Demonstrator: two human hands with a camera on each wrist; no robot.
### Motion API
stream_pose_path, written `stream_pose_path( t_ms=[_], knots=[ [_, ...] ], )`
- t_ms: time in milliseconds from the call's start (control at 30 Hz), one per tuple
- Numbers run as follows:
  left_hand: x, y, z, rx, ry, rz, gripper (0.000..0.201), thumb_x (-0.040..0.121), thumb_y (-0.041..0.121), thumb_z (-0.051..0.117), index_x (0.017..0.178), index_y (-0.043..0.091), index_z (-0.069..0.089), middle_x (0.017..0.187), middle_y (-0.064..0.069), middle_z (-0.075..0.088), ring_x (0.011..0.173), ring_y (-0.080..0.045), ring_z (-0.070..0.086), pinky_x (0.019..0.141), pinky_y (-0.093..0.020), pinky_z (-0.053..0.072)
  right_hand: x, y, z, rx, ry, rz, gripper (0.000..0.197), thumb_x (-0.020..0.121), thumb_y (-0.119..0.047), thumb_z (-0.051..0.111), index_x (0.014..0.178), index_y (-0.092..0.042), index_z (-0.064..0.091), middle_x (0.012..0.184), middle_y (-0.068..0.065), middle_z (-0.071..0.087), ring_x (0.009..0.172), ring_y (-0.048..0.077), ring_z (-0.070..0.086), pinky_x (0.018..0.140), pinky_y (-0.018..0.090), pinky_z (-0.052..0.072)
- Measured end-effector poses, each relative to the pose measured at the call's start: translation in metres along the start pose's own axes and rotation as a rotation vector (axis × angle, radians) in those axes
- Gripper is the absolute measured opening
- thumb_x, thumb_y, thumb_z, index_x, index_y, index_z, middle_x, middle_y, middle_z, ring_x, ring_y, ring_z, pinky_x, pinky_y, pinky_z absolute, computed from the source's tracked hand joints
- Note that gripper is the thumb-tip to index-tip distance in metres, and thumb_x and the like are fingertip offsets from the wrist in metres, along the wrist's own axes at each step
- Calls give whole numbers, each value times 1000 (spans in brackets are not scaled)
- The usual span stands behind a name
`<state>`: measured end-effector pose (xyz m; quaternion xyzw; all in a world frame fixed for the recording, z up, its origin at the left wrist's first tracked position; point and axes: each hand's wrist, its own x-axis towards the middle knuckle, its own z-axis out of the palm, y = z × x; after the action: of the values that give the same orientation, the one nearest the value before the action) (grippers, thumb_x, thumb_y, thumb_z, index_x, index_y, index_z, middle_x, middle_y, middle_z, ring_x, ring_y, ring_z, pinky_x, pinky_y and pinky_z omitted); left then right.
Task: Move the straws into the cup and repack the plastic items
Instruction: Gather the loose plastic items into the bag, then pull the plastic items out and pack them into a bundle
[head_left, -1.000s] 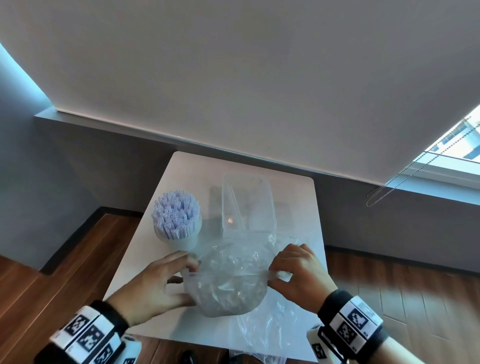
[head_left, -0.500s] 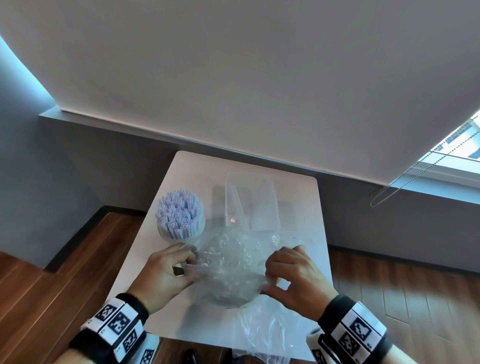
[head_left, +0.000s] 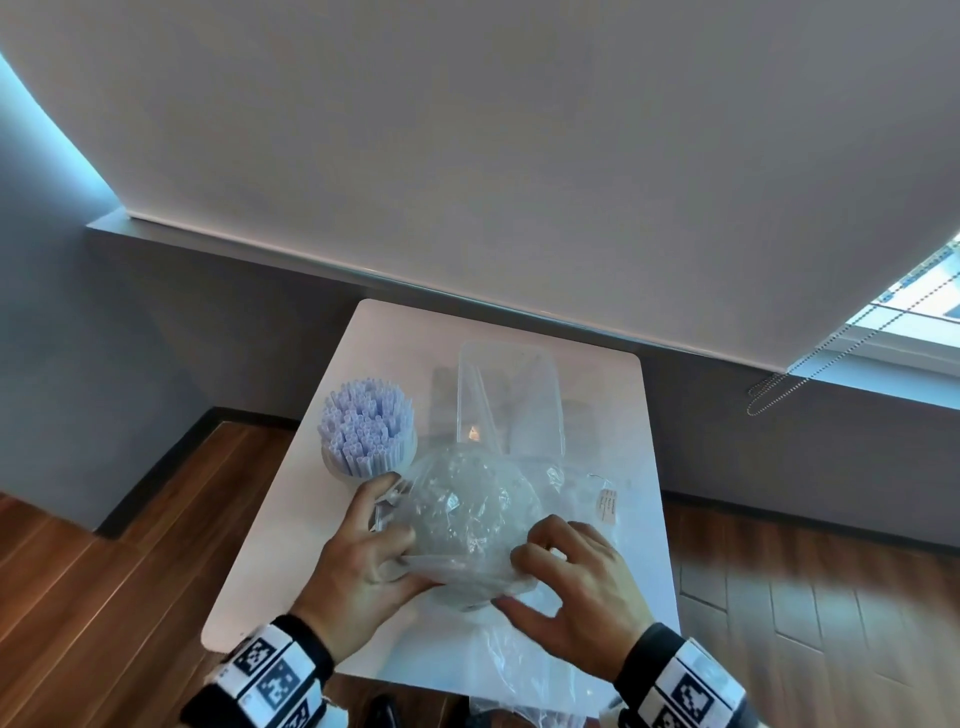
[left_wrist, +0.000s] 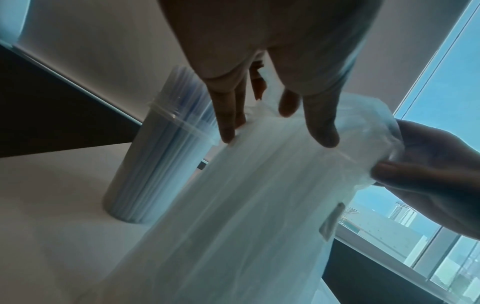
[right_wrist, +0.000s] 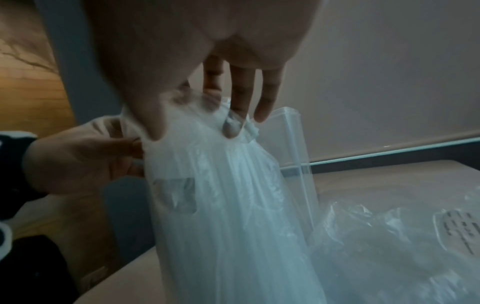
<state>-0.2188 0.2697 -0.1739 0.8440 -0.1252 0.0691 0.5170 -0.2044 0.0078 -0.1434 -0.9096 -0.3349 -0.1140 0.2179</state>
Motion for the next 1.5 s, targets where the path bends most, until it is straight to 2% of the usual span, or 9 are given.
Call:
stream_pose_path(
  t_ms=[200, 400, 600, 733, 933, 1000, 1133, 1267, 1500],
  knots=[
    [-3, 3, 13, 29, 94, 61, 38, 66, 27, 82, 67, 25, 45, 137, 3, 37, 121, 5, 49, 98, -6, 37, -12, -3, 17, -167, 151, -97, 37, 71, -5, 77, 75, -24, 46, 72, -2, 44, 70, 17, 48, 91, 50, 48],
    [-15, -18, 17, 117, 94, -41, 55, 42, 5, 97, 73, 17, 54, 119, 7, 35, 99, 13, 50, 83, -1, 40, -33, -4, 30, -248, -41, -87, 21, 70, -20, 68, 89, -28, 62, 99, -5, 47, 101, 24, 56, 86, 52, 44],
    [-16, -27, 20, 34, 139, -103, 60, 49, 47, 81, 94, 27, 49, 128, 16, 29, 100, -4, 50, 93, -12, 45, -31, -8, 17, 26, -93, 1, 11, 91, -28, 61, 98, -23, 68, 102, -5, 58, 104, 16, 58, 84, 31, 48],
    [-13, -20, 18, 24, 142, -107, 79, 47, 51, 83, 111, 25, 45, 128, 14, 30, 108, 3, 46, 95, -14, 45, -17, -10, 8, 356, 41, 363, 12, 92, -26, 63, 102, -29, 58, 115, -16, 48, 102, 6, 56, 77, 20, 51],
    [-9, -14, 8, 37, -130, -150, 115, 53, 59, 86, 143, 59, 16, 146, 12, 23, 136, 15, 19, 107, -1, 19, -1, -5, 8, 560, 37, 611, 39, 96, -8, 55, 104, -46, 55, 129, -23, 49, 123, 2, 47, 89, 29, 53],
    [-7, -14, 6, 20, -179, -181, 118, 53, 63, 86, 147, 54, 16, 149, 18, 27, 138, 9, 24, 114, -15, 26, 5, -3, 7, 650, 21, 666, 35, 98, -9, 52, 105, -43, 56, 116, -23, 60, 111, 0, 58, 86, 38, 56],
    [-5, -16, 5, 61, -260, -226, 126, 49, 68, 86, 151, 46, 15, 150, 23, 30, 139, -1, 30, 115, -35, 34, 15, 5, 3, 661, 19, 703, 33, 97, -10, 56, 101, -42, 64, 100, -17, 69, 91, 7, 68, 72, 42, 60],
    [-3, -11, 5, 59, -301, -186, 122, 53, 62, 87, 151, 40, 18, 151, 25, 26, 141, 8, 22, 118, -27, 29, 24, 16, 6, 564, -107, 644, 50, 97, -6, 51, 111, -53, 64, 100, -5, 69, 88, 8, 64, 77, 16, 51],
    [5, -8, 4, 136, -398, -150, 121, 55, 59, 86, 151, 38, 14, 149, 30, 18, 139, 10, 12, 115, -14, 20, 38, 24, 7, 549, -375, 610, 71, 92, 5, 34, 126, -56, 48, 96, 9, 57, 86, 13, 56, 73, 11, 45]
  ],
)
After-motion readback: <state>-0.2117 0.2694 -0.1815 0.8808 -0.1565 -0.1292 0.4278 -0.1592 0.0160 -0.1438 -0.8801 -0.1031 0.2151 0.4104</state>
